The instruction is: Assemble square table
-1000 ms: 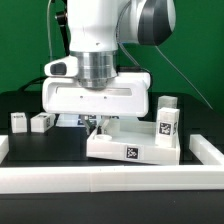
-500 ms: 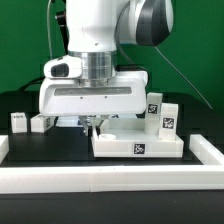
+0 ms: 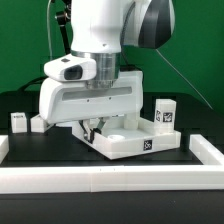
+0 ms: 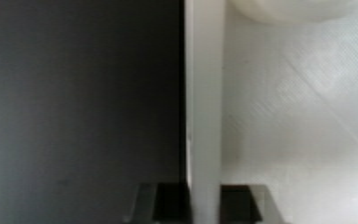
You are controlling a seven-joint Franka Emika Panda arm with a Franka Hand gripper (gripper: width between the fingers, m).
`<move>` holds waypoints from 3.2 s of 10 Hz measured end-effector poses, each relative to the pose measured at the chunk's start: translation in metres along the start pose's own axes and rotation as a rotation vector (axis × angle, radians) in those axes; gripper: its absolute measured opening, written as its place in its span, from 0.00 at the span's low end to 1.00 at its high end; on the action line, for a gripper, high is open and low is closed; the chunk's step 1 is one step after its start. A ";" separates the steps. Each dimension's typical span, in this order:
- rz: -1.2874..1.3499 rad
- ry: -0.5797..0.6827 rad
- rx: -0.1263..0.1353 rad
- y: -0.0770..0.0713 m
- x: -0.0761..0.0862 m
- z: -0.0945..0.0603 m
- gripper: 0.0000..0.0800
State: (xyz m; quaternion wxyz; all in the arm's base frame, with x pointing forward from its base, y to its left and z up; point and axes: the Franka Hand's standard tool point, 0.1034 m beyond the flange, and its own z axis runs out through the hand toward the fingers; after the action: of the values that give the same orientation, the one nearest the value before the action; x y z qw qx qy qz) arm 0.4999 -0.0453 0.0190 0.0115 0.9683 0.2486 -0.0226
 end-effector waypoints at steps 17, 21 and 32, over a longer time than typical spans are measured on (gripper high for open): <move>-0.707 -0.016 -0.080 -0.028 0.093 -0.008 0.08; -0.960 -0.051 -0.103 -0.024 0.102 -0.009 0.08; -1.055 -0.071 -0.110 -0.041 0.170 -0.015 0.08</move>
Offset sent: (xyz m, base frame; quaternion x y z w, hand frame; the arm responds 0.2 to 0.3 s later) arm 0.0189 0.0305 -0.0023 0.0153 0.0199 -0.2372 0.9711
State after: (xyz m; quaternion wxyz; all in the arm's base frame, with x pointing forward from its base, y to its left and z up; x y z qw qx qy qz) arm 0.6295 0.0725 0.0256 0.0579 0.7082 0.7022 -0.0450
